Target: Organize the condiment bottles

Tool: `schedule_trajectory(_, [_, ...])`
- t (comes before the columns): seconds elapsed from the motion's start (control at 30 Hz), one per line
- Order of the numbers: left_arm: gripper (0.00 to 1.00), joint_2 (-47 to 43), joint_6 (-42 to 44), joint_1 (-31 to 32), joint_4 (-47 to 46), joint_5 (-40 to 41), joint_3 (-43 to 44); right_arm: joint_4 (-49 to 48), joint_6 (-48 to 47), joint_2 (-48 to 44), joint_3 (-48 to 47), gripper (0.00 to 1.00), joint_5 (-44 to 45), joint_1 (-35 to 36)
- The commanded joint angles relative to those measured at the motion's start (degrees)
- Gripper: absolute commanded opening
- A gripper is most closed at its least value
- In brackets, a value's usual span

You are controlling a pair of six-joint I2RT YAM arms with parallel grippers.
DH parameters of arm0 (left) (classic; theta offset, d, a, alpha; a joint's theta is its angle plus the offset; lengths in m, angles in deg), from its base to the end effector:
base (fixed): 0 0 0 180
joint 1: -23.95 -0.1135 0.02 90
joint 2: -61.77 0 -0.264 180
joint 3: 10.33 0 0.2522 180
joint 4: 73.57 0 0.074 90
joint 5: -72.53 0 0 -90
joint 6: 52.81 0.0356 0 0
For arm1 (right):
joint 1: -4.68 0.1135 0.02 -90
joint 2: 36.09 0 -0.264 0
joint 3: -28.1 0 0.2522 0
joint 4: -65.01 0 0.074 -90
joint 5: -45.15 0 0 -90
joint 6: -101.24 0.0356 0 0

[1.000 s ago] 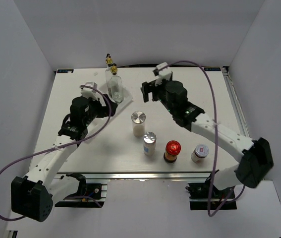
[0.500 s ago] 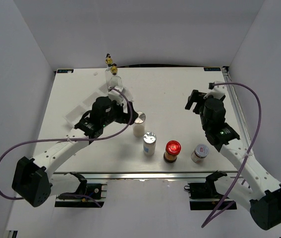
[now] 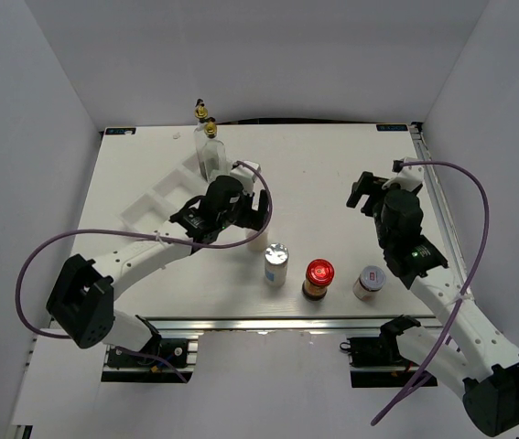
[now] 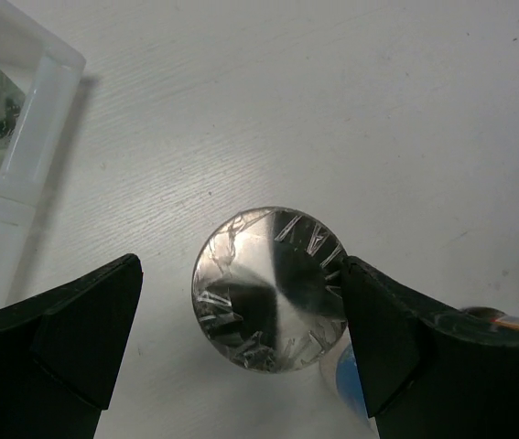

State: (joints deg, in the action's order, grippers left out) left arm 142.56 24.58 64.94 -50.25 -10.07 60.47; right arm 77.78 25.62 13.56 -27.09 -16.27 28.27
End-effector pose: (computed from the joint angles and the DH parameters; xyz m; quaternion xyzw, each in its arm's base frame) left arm 0.2426 -0.2048 0.2703 0.1856 0.8590 -0.1629 0.4485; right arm 0.1942 0.0662 0.3258 0.1043 0.7378 0.0333 0.6661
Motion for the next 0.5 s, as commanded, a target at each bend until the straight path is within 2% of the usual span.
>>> schedule_trajectory(0.0, [0.98,1.7,1.5,0.8,1.7,3.6,2.6,-2.3,-0.6,0.2,0.1,0.89,0.0,-0.4])
schedule_trajectory(0.1, [0.98,3.8,1.4,0.9,1.1,3.0,3.9,-2.3,-0.7,0.4,0.2,0.89,-0.7,-0.6])
schedule_trajectory(0.23, [0.84,5.7,2.1,1.5,3.8,3.8,6.1,-2.2,-0.8,-0.2,0.6,0.89,0.4,-0.8])
schedule_trajectory(0.33, [0.83,5.7,1.7,2.1,4.4,4.1,6.1,-2.8,-0.8,-1.1,1.3,0.89,0.9,-1.2])
schedule_trajectory(0.37, [0.83,5.7,1.6,2.3,4.4,4.1,6.1,-2.9,-0.9,-1.2,1.4,0.89,1.0,-1.2])
schedule_trajectory(0.43, [0.96,5.7,1.5,3.2,5.6,4.5,6.7,-2.8,-0.9,-1.5,1.5,0.89,1.0,-1.4])
schedule_trajectory(0.47, [0.98,5.7,1.4,3.7,5.8,4.8,6.9,-3.0,-1.0,-1.5,1.6,0.89,1.0,-1.3])
